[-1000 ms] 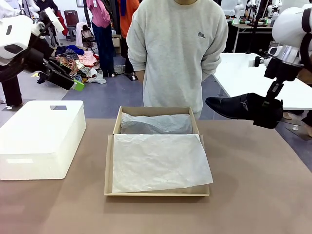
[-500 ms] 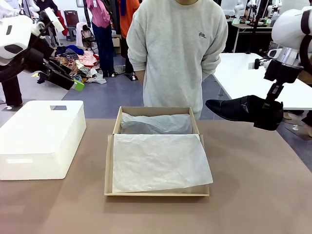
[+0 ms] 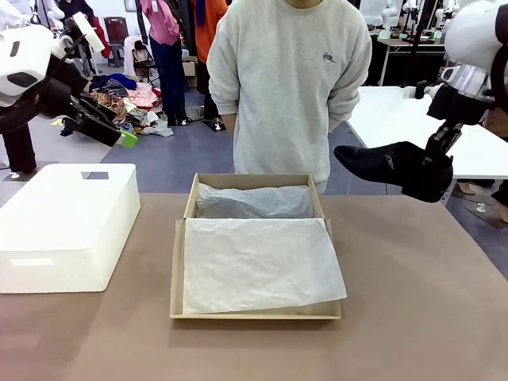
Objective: Pack the shoes into the box.
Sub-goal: Place the other shoe of the Shoes into the Shoes Box.
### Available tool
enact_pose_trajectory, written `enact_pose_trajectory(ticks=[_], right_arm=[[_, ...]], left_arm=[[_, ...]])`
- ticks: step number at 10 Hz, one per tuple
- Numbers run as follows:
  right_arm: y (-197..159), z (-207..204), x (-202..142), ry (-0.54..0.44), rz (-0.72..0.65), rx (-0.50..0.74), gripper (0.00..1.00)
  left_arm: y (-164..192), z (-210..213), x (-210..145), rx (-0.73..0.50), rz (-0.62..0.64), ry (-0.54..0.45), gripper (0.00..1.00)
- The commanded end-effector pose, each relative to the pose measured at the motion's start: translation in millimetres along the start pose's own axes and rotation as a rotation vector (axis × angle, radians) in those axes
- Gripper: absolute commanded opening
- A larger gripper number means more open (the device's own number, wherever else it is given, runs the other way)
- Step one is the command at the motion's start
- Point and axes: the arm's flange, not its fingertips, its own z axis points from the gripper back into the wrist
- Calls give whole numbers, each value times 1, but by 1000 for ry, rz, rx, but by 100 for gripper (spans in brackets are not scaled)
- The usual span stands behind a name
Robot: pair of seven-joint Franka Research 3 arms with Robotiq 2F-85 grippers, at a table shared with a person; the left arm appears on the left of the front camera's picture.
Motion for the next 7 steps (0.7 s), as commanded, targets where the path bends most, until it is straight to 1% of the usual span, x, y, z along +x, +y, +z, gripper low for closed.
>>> enact_pose_trajectory(ticks=[1, 2, 3, 4, 5, 6, 7], right_arm=[[46, 8, 0, -67, -218, -62, 0], [65, 10, 3, -69, -338, -65, 0], [81, 10, 11, -96, -469, -109, 0], [95, 9, 22, -115, -558, -142, 0], [108, 8, 30, -96, -571, -151, 0], [123, 5, 42, -103, -593, -188, 0], [137, 1, 54, -83, -616, -224, 0]], left_arm=[[1, -1, 0, 0, -5, -16, 100], [1, -1, 0, 0, -5, -16, 100], [1, -1, 0, 0, -5, -16, 100], [1, -1, 0, 0, -5, -16, 100], [1, -1, 0, 0, -5, -16, 100], [1, -1, 0, 0, -5, -16, 100], [1, -1, 0, 0, -5, -16, 100]])
